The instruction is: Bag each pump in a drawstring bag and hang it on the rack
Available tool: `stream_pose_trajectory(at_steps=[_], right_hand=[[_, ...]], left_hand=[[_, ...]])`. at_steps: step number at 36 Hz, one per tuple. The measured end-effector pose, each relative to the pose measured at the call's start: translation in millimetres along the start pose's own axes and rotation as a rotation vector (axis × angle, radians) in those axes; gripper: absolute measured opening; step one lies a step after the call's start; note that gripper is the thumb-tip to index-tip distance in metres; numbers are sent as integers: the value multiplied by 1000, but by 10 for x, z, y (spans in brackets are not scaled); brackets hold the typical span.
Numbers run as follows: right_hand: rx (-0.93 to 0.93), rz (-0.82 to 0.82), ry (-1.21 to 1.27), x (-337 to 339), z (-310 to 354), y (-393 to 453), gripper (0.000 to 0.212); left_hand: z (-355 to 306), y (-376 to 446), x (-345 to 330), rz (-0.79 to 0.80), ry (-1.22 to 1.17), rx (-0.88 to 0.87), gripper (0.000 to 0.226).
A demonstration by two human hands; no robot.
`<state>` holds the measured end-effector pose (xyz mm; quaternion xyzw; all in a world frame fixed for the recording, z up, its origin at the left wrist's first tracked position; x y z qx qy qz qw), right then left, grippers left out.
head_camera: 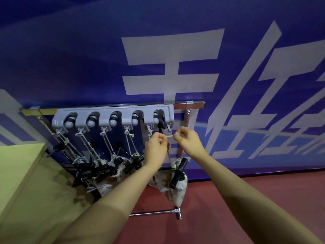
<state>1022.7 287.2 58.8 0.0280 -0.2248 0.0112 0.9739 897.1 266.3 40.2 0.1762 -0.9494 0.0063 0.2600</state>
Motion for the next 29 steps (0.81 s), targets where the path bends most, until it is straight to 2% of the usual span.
stream_pose_trajectory(at_steps=[3, 9, 19, 26, 29], right_hand=[[15, -14, 19, -60, 20, 86, 12], [23, -28, -3, -165, -44, 262, 9], [-36, -12, -37, -247, -277, 308, 14], [-33, -10, -60, -289, -353, 292, 10], [-84, -35, -81, -333, -374, 236, 15]], left_hand=[[-47, 138, 6, -49, 40, 41, 12], [-16, 320, -88, -48, 89, 142, 21], [95, 412, -156, 135, 183, 82, 30], [154, 425, -146, 180, 180, 63, 20], [199, 410, -105, 207, 169, 79, 18]])
Point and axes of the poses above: each hand's wrist, its own y-axis towards the middle knuckle, its own x-axis out of the back of the hand, z = x × y, the point moved 1 cm from there along y, towards the middle knuckle, and after that the axes turned 6 degrees about -z, right-handed, at the moved point
